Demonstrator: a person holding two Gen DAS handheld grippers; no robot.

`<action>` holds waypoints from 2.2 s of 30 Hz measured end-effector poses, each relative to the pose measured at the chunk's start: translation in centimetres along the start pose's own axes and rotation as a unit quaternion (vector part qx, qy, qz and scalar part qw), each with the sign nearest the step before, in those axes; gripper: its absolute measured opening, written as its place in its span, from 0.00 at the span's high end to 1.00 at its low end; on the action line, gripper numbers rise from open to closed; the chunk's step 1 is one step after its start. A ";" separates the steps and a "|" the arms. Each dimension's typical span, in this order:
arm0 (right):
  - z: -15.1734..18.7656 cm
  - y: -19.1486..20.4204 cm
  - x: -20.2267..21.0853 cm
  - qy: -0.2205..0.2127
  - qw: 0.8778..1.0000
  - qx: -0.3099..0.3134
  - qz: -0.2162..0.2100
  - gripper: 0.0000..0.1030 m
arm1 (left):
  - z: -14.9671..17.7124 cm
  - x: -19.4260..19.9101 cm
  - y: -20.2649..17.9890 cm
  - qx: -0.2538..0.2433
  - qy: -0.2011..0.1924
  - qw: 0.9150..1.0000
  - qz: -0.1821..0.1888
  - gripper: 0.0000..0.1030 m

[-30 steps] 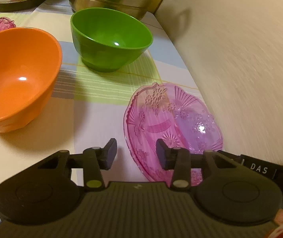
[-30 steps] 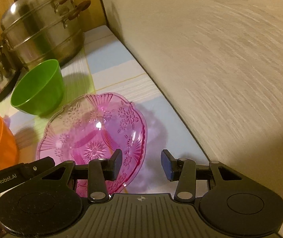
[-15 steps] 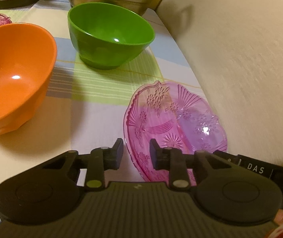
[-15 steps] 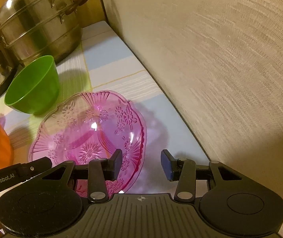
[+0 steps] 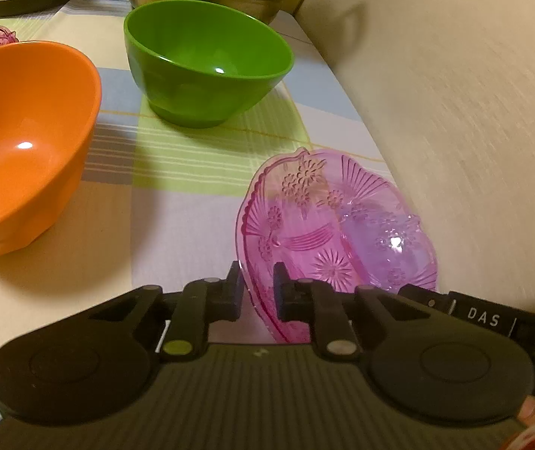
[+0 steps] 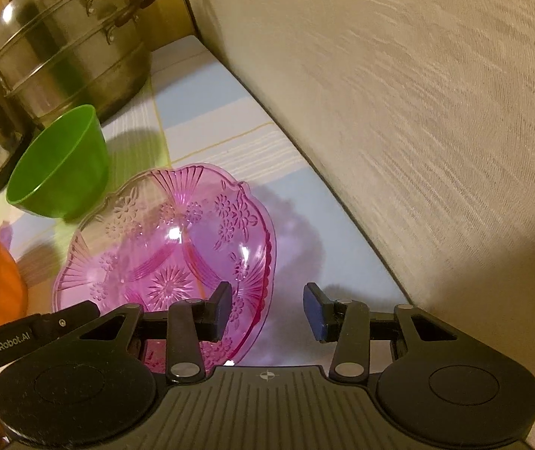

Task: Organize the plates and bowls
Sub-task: 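Close the left gripper on the plate rim while the right gripper closes too, then lift the pink plate with both grippers and carry it toward the kettle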

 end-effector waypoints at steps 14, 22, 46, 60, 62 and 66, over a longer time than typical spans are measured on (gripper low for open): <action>0.3 0.7 0.3 -0.004 1.000 -0.001 -0.002 0.84 | 0.0 0.0 0.1 0.002 0.000 1.000 0.001 0.91; 0.2 0.8 0.9 -0.007 1.000 0.000 -0.005 0.85 | -0.1 0.4 0.2 0.004 -0.005 1.000 0.003 0.90; 1.9 3.6 7.3 -0.050 0.998 0.024 -0.023 0.87 | 0.3 6.5 1.1 0.003 -0.043 0.999 0.011 0.90; 3.7 8.2 13.2 -0.082 0.994 0.046 -0.055 0.87 | 1.2 14.7 3.2 0.012 -0.088 0.996 0.003 0.90; 4.1 9.2 13.9 -0.084 0.993 0.051 -0.063 0.87 | 1.3 16.0 3.9 0.017 -0.093 0.996 -0.001 0.90; 4.9 11.0 14.7 -0.085 0.991 0.061 -0.080 0.87 | 1.4 18.3 5.3 0.026 -0.103 0.994 -0.011 0.90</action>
Point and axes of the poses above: each gripper's, at about its wrist camera, not at the fingertips, and x roughly against the way its jaws point, y to its left, z to its underside, the point moved 2 cm from there along -x, roughly the way its jaws point, and after that the axes turned 1 degree about -y, right-handed, at the moved point
